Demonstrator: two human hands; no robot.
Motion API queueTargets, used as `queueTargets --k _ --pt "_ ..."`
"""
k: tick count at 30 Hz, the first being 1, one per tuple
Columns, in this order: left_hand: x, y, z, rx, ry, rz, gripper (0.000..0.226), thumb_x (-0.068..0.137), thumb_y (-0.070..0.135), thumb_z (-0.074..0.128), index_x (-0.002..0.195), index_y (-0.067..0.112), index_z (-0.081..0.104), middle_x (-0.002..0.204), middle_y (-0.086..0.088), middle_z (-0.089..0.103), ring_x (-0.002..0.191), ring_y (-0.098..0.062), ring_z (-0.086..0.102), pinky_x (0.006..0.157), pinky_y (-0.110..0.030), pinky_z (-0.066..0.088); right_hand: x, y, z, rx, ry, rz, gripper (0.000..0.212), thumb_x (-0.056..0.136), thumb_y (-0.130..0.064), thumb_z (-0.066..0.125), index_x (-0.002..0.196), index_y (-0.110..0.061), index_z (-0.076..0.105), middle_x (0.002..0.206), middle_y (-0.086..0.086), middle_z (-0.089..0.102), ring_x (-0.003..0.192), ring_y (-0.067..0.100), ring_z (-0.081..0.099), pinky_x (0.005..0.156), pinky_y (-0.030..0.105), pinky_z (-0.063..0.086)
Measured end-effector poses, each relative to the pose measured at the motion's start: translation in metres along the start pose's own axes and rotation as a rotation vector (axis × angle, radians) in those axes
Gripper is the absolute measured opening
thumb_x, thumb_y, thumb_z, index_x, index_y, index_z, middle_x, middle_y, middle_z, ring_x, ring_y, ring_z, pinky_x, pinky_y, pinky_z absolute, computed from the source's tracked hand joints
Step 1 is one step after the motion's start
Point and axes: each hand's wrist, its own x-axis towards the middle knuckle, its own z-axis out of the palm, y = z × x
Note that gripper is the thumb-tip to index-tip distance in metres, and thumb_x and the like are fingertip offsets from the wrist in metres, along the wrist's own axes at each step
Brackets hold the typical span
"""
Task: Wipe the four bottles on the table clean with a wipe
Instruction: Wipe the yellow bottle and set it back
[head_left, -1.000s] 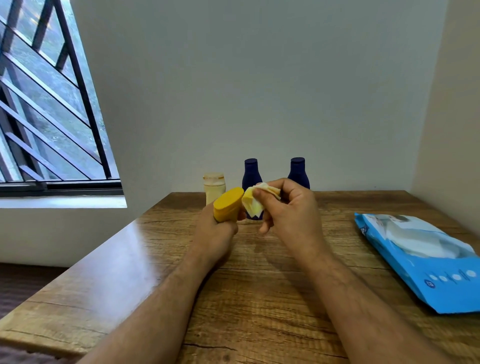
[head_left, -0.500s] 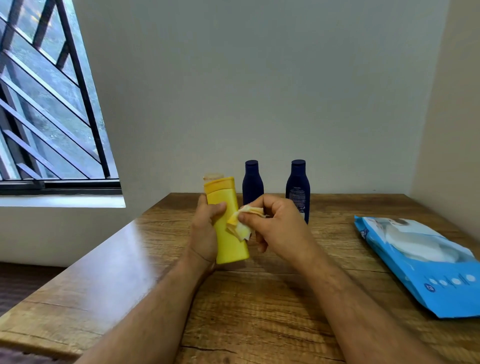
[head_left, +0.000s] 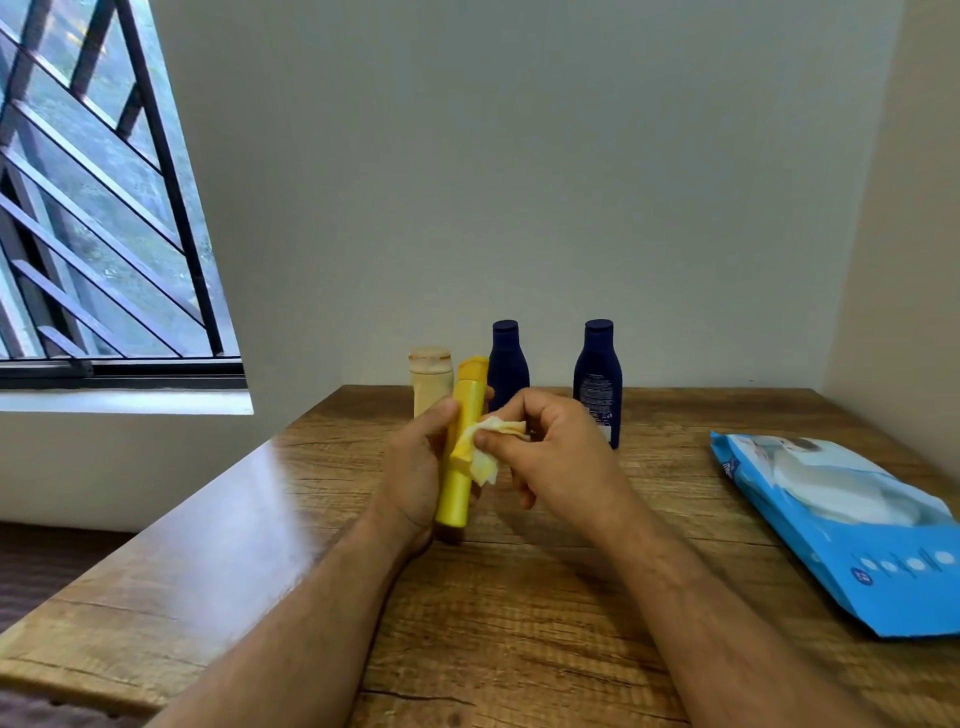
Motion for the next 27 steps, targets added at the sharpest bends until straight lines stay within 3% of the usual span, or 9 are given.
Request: queueTargets --k 4,6,8,11,13,16,19,22,27 --pt "-0.001 -0.001 0.0 0.006 -0.081 -0.129 0.057 0.083 0.057 0.055 0.097 0.002 0.062 0.059 -0.012 0.051 0.04 -0.017 0.043 0.043 -0.023 0.036 0.002 0.002 0.0 -0.016 0.113 -0.02 0.009 0.089 -0.029 0.071 0.083 -0.025 0.065 0.075 -0.008 0.065 0.055 0.001 0.056 0.051 0.02 0.044" --pt "-0.002 0.0 0.001 -0.026 -0.15 -0.181 0.053 0.081 0.057 0.057 0.086 0.004 0.059 0.06 -0.011 0.047 0.041 -0.018 0.041 0.044 -0.024 0.035 0.004 0.004 -0.004 -0.009 0.197 -0.012 0.01 0.092 -0.029 0.068 0.083 -0.025 0.065 0.075 -0.007 0.065 0.056 0.002 0.056 0.052 0.021 0.045" --pt "-0.001 0.001 0.001 -0.082 -0.183 -0.213 0.051 0.079 0.054 0.061 0.09 0.004 0.061 0.065 -0.013 0.049 0.045 -0.019 0.043 0.045 -0.025 0.036 0.004 0.004 -0.006 0.008 0.22 -0.002 0.01 0.093 -0.029 0.067 0.085 -0.024 0.065 0.075 -0.006 0.065 0.057 0.004 0.058 0.052 0.023 0.046" --pt "0.0 0.001 0.001 -0.148 -0.143 -0.162 0.056 0.083 0.046 0.062 0.116 0.002 0.064 0.085 -0.019 0.062 0.063 -0.026 0.057 0.058 -0.033 0.046 0.0 -0.002 -0.003 0.061 0.143 -0.022 0.01 0.091 -0.026 0.07 0.085 -0.019 0.064 0.076 -0.004 0.066 0.056 0.002 0.063 0.046 0.019 0.048" --pt "0.001 -0.001 0.004 -0.131 -0.112 -0.11 0.041 0.093 0.037 0.052 0.109 0.004 0.071 0.092 -0.018 0.069 0.073 -0.026 0.065 0.066 -0.037 0.051 -0.002 -0.002 0.0 -0.035 0.101 -0.083 0.011 0.088 -0.03 0.073 0.082 -0.026 0.065 0.079 -0.008 0.067 0.068 0.001 0.065 0.052 0.022 0.055" --pt "0.0 -0.003 0.006 -0.08 -0.103 -0.094 0.039 0.1 0.029 0.045 0.089 0.011 0.078 0.086 -0.015 0.071 0.072 -0.025 0.067 0.067 -0.037 0.053 -0.002 0.002 0.001 -0.227 0.131 -0.168 0.011 0.089 -0.038 0.07 0.084 -0.03 0.064 0.079 -0.014 0.066 0.074 0.001 0.064 0.061 0.025 0.058" --pt "-0.001 -0.002 0.007 -0.056 -0.098 -0.088 0.042 0.099 0.033 0.044 0.096 0.007 0.076 0.084 -0.018 0.068 0.067 -0.028 0.063 0.06 -0.036 0.051 0.0 0.002 -0.001 -0.2 0.296 -0.203 0.014 0.092 -0.035 0.068 0.082 -0.028 0.06 0.073 -0.012 0.063 0.063 0.004 0.062 0.052 0.026 0.055" --pt "-0.001 -0.001 0.009 -0.059 -0.123 -0.096 0.049 0.091 0.041 0.044 0.102 0.002 0.071 0.083 -0.02 0.068 0.064 -0.028 0.063 0.055 -0.036 0.052 0.003 0.003 -0.005 -0.116 0.415 -0.148 0.015 0.094 -0.032 0.066 0.082 -0.025 0.06 0.071 -0.009 0.064 0.061 0.002 0.062 0.048 0.015 0.049" --pt "0.001 -0.003 0.006 -0.055 -0.1 -0.081 0.056 0.091 0.044 0.042 0.108 -0.003 0.068 0.085 -0.025 0.067 0.065 -0.032 0.064 0.06 -0.038 0.055 0.002 0.004 -0.005 -0.097 0.344 -0.127 0.016 0.095 -0.03 0.066 0.082 -0.022 0.059 0.068 -0.006 0.064 0.054 0.001 0.061 0.046 0.015 0.046"
